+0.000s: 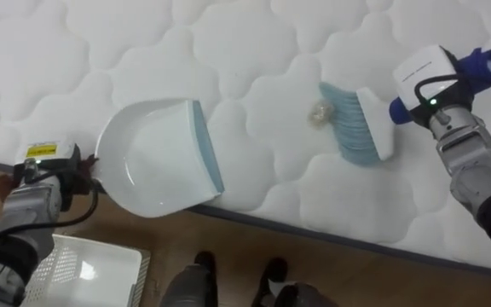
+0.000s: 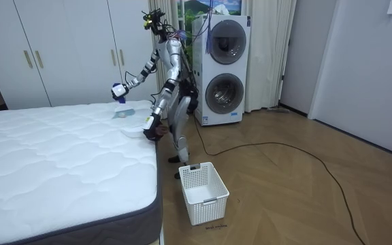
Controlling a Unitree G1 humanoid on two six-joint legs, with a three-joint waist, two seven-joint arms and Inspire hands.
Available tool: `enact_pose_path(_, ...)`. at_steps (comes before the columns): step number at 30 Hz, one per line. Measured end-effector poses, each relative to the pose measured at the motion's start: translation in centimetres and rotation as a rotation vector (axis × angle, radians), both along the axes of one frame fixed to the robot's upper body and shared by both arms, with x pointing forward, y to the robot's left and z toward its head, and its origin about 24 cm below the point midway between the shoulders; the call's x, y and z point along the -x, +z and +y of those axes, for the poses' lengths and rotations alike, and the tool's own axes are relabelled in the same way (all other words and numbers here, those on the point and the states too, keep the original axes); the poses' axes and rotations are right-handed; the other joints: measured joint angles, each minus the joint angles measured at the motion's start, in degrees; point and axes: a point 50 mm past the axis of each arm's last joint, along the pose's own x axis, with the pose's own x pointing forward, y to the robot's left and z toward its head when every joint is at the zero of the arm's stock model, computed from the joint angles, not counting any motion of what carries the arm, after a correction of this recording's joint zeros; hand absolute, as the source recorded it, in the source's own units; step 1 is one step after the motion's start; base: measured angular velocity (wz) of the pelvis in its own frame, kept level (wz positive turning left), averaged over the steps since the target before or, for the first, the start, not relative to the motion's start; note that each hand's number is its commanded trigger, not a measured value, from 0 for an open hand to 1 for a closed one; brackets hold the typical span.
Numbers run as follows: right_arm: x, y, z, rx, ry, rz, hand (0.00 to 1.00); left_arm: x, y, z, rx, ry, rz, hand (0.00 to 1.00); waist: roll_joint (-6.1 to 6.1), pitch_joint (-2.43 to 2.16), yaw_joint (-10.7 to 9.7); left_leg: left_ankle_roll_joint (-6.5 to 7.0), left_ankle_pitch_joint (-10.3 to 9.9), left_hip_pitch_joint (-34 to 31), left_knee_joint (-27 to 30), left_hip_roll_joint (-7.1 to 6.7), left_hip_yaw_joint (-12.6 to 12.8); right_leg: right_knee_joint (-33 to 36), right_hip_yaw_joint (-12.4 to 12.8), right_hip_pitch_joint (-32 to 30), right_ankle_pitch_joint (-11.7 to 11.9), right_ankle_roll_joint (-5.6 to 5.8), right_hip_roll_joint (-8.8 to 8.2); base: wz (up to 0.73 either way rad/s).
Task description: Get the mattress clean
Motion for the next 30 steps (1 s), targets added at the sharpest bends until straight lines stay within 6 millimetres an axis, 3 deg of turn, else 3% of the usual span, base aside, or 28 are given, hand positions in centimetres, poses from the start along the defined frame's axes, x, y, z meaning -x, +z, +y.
enact_pose_path(13,0.1,0.0,0.0,-0.008,0.02,-0.027,1.0,0.0,0.1,0.0,-0.017,0.004,-0.002,1.0,0.13,0.08,-0.4,-0.03,0.0,-0.9,1.0,-0.05,-0.1,1.6,-0.1,-1.1,-0.8,-0.35,-0.53,0.01)
enact_pose_path(30,-0.4,-0.1,2.4,-0.023,0.072,-0.07,1.0,0.3,-0.1,0.4,-0.043,0.051,0.03,1.0,0.57,0.23,-1.8,-0.43,0.3,-0.3,-0.6,-0.43,0.6,2.8,0.8,-2.0,-1.3,-0.8,-0.86,-0.01)
